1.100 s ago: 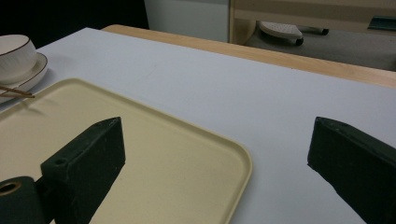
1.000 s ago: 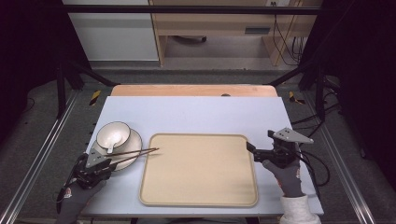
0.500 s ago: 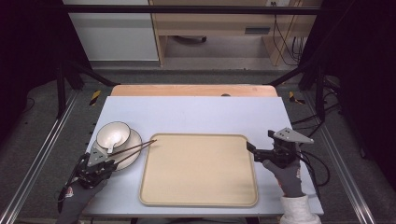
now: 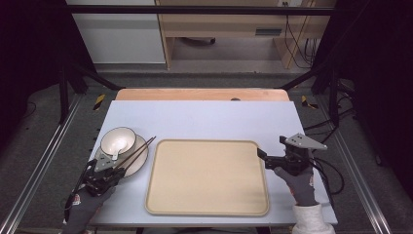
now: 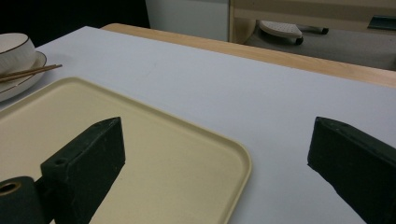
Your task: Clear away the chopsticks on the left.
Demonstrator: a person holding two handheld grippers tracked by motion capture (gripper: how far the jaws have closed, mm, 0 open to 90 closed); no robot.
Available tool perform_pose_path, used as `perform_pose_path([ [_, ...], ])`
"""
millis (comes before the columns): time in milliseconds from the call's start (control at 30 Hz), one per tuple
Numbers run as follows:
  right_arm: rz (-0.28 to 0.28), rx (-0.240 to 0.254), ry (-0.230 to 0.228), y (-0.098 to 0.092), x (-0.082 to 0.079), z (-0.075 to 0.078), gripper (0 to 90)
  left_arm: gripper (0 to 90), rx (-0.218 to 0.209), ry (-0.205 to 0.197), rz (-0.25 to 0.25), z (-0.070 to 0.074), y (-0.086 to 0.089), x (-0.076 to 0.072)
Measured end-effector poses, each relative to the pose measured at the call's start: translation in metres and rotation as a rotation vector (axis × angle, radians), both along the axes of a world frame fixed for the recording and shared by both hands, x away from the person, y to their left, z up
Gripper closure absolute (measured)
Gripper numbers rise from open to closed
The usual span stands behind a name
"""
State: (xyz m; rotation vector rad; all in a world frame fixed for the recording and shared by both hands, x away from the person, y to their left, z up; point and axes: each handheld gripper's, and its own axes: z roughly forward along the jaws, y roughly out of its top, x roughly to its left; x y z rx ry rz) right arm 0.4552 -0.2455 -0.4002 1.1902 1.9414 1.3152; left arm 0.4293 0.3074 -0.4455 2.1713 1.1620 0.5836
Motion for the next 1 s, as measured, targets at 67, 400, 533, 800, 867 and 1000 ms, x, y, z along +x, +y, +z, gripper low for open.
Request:
perform_pose_path([
  [67, 0.000, 0.001, 0.002, 0.000, 0.000, 0.000, 4.1, 83.6, -0.007, 0.009, 0.002, 0.000, -0.001, 0.001],
  [400, 0.000, 0.007, 0.004, 0.000, 0.000, 0.000, 4.1, 81.3, -0.033, 0.034, 0.041, 0.000, -0.004, 0.012],
  [533, 0.001, 0.009, 0.004, 0.000, 0.000, 0.000, 4.1, 81.4, -0.024, 0.051, 0.039, -0.003, -0.008, 0.016],
  [800, 0.002, 0.005, 0.003, 0.000, 0.000, 0.000, 4.1, 83.9, -0.025, 0.067, 0.042, -0.003, -0.011, 0.019],
  [867, 0.001, 0.006, 0.004, 0.000, 0.000, 0.001, 4.1, 84.0, -0.030, 0.069, 0.042, -0.003, -0.012, 0.018],
  [1000, 0.001, 0.004, 0.002, 0.000, 0.000, 0.001, 4.1, 84.0, -0.030, 0.068, 0.039, -0.002, -0.014, 0.018],
])
